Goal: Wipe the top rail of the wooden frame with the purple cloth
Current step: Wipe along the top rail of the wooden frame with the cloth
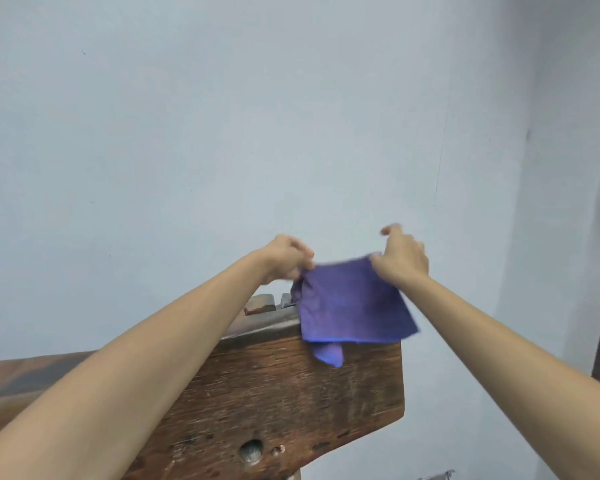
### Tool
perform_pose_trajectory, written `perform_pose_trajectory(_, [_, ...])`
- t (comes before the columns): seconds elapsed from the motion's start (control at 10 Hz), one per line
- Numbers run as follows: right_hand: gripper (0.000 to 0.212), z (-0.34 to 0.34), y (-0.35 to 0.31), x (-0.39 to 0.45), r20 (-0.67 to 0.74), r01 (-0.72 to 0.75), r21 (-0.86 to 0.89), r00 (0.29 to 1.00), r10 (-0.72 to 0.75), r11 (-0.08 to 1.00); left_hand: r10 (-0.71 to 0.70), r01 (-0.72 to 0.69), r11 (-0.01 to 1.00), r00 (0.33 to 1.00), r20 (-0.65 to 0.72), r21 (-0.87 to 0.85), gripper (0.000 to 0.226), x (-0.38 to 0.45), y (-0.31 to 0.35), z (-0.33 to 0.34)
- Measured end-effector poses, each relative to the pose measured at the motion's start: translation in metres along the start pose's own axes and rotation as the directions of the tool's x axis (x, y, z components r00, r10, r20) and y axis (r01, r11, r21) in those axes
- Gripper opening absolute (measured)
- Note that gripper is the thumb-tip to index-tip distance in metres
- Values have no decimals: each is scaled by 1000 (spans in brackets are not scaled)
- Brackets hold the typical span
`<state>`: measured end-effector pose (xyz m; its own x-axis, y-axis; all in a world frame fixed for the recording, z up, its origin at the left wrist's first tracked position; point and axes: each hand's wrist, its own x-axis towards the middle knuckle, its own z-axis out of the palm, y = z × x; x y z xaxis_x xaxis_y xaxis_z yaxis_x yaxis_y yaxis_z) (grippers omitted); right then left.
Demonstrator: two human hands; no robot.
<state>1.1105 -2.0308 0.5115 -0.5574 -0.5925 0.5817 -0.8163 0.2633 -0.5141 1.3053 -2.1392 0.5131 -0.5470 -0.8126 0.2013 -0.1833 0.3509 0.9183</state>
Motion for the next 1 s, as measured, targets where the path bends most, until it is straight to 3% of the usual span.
perform_pose_trajectory(0.1, [43, 46, -10, -21, 263, 256, -141, 941, -213, 956, -25, 37, 939, 999, -38, 343, 16, 1, -45, -12])
perform_pose_trajectory(0.2, [56, 71, -26, -39, 477, 350, -200, 851, -221, 915, 94, -21, 907, 983, -155, 421, 21, -6, -66, -40])
perform_pose_trajectory(0.3, [67, 85, -61, -61, 494, 320, -181, 847, -195, 930, 103, 37, 840, 969, -226, 541, 33, -11, -92, -72])
perform_pose_trajectory(0.4, [69, 109, -109, -114, 516, 509, -47, 749, -415, 859, -91, 128, 846, 991, -97, 518, 41, -18, -117, -91])
perform_pose_trajectory(0.5, [74, 110, -95, -117, 499, 569, 75, 690, -525, 819, -296, 258, 904, 953, 66, 341, 50, -28, -127, -107])
perform_pose_trajectory(0.6, [68, 89, -49, -42, 600, 516, -236, 744, -294, 824, -323, 254, 816, 945, 47, 520, 65, -57, -138, -138])
perform_pose_trajectory(0.7, [43, 72, -15, 6, 641, -349, 131, 744, 189, 928, -363, 270, 746, 931, 32, 609, 82, -91, -164, -157])
perform_pose_trajectory(0.8, [48, 89, -55, -24, 470, -150, -47, 869, 154, 988, -335, 306, 765, 941, -55, 566, 88, -86, -173, -146])
perform_pose_trajectory(0.9, [64, 116, -119, -98, 584, 379, -55, 763, -278, 924, -298, 284, 811, 953, -57, 511, 82, -80, -169, -136])
perform_pose_trajectory(1.0, [72, 123, -126, -126, 557, 571, 66, 660, -505, 819, -263, 263, 770, 961, -86, 581, 84, -83, -174, -139])
